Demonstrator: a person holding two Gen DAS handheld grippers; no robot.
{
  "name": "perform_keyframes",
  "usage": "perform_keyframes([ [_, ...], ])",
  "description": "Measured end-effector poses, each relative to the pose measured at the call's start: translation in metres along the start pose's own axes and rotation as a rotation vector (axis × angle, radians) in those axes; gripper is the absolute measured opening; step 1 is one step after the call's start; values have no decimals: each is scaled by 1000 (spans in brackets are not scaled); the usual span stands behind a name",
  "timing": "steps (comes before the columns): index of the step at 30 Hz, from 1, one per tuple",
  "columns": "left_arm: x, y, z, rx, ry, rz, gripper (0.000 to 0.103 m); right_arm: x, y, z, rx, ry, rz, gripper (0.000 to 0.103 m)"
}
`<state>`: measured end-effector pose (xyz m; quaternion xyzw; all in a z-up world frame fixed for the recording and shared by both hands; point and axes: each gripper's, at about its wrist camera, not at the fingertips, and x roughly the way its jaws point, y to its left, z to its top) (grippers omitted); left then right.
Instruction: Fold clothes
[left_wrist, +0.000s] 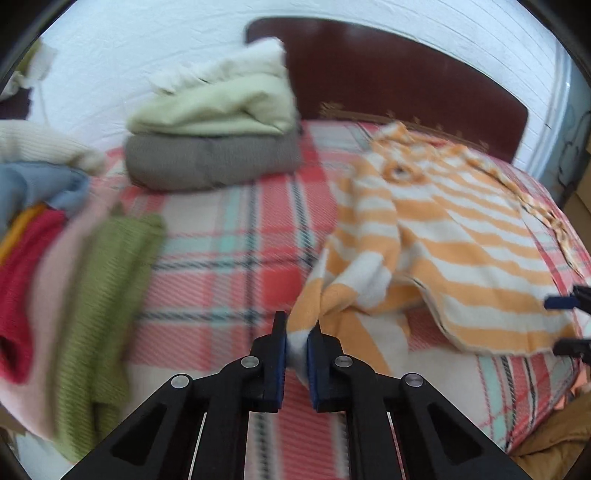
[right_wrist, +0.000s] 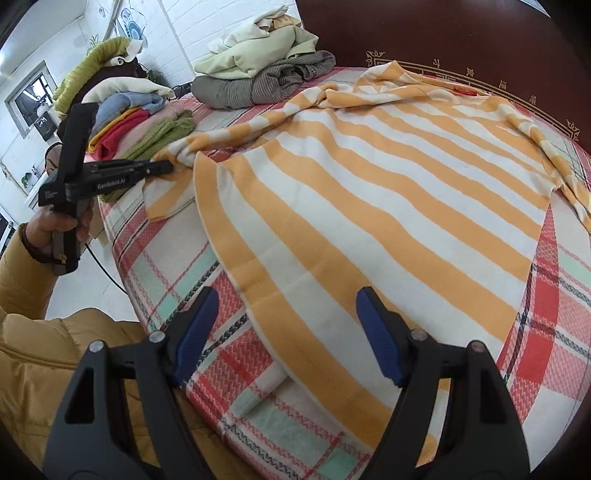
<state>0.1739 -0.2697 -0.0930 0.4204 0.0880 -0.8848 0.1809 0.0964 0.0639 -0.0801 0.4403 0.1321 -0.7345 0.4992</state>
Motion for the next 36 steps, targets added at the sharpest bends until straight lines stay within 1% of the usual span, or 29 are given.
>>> perform_keyframes([
  [3,-8,25,17,-15,-34,116,8,0,-2,0,15,0,-16,78],
  [4,-9,31,21,-19,-37,143,9,-1,-3,-1,20,-3,-21,78],
  [5,-8,34,23,-15,-31,158,11,-2,-4,-2,25,-7,-25,78],
  [6,-7,35,23,-9,-30,165,16,-3,-5,-2,30,-10,-30,78],
  [7,-8,35,21,-6,-36,165,25,-5,-7,-3,38,-12,-38,78],
  [8,-9,33,19,-3,-44,158,54,-8,-10,-5,48,-15,-51,78],
  [9,-12,30,16,5,-62,130,77,-12,-13,-7,59,-17,-64,78],
  [10,-18,25,12,20,-89,89,80,-15,-16,-9,69,-20,-77,78],
  [12,-27,9,6,69,-121,-6,80,-22,-22,-13,90,-25,-103,78],
  [14,-35,-9,-1,142,-139,-110,80,-29,-28,-17,111,-30,-129,78],
  [16,-40,-30,-6,229,-144,-181,80,-37,-36,-23,141,-37,-152,78],
  [17,-41,-43,-9,287,-148,-196,80,-42,-41,-27,162,-41,-162,78],
  [18,-39,-56,-12,345,-147,-202,80,-47,-46,-30,191,-48,-160,78],
  [20,-28,-79,-18,449,-128,-178,80,-56,-58,-40,262,-61,-160,78],
  [22,-11,-95,-21,505,-91,-167,80,-62,-68,-50,323,-66,-156,78],
  [25,2,-103,-26,532,-62,-193,80,-65,-75,-66,389,-61,-109,78],
  [27,10,-107,-27,549,-41,-199,80,-63,-72,-70,393,-76,-77,78],
  [29,17,-110,-27,564,-21,-206,80,-61,-69,-71,398,-105,-26,78],
  [31,20,-109,-25,565,-18,-225,80,-55,-65,-71,393,-125,47,78],
  [34,23,-108,-22,553,-4,-250,80,-47,-62,-68,387,-148,48,78],
  [36,26,-109,-20,545,7,-266,78,-45,-63,-66,392,-160,44,59],
])
